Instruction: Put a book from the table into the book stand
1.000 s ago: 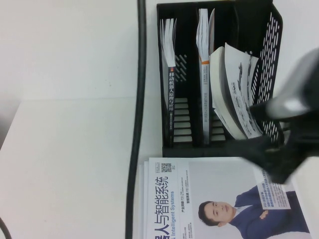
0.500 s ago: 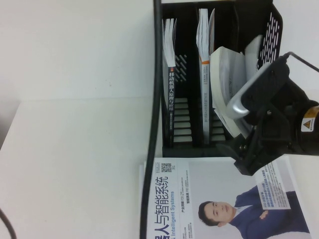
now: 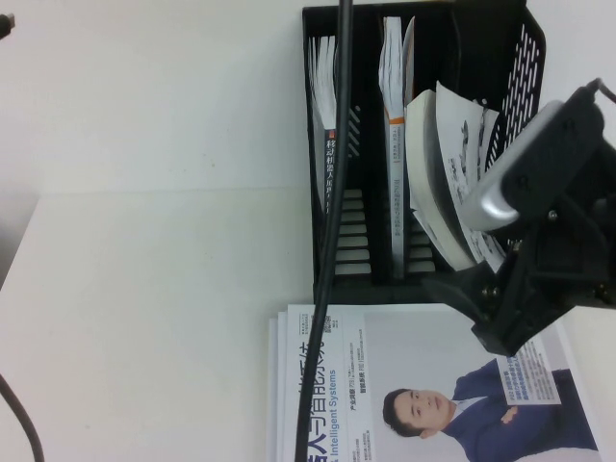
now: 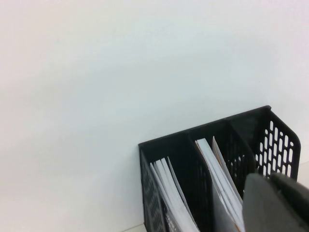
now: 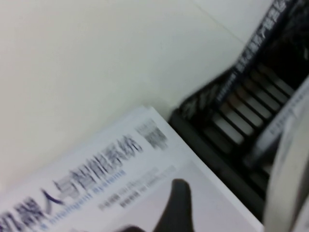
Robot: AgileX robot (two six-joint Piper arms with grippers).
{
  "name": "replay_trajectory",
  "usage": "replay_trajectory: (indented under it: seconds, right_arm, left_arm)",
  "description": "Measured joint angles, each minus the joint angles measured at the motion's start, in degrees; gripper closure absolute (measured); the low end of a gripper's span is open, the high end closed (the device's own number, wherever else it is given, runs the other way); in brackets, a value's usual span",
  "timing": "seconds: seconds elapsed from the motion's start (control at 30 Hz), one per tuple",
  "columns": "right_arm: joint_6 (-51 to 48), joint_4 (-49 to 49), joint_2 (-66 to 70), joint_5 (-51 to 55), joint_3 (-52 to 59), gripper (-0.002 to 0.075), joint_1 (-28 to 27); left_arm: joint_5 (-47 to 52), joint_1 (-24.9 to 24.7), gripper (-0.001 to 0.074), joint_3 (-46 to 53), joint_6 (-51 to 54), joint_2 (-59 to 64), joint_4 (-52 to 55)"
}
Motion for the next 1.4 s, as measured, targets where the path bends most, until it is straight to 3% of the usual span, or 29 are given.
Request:
replay_trajectory:
  seconds: [0.3,0.7,0.8,0.97,1.17,1.4]
  right_arm:
    - [17.44,-20.31,6.87,0.55,0.00,0.0120,0.00]
    - [25.95,-29.78,15.34,-2.93,-0.65,0.0141,0.00]
    - [31.76,-36.44,16.52,-2.59,-0.73,0.0220,0.00]
    - [42.06,-45.99,16.58,1.08,-2.57,0.0546,0.24]
    - [52.40,-50.22,16.84,8.44,-7.23,0.0587,0.13]
    - [57.48,-48.86,17.29,16.77,-14.80,0.0589,0.05]
  left_arm:
    - [0.24,0.00,0.0735,0.00,1.47,0.00,0.00]
    - [1.23,0.00,0.0736,0.00,2.88,0.00,0.00]
    - [1.61,0.00,0.0736,0.00,2.88,0.00,0.00]
    - [1.71,0.00,0.0736,0.00,2.88,0.00,0.00]
    - [1.71,0.00,0.0736,0.00,2.93,0.00,0.00]
    - [2.12,0.00,0.0736,0.00,2.93,0.00,0.00]
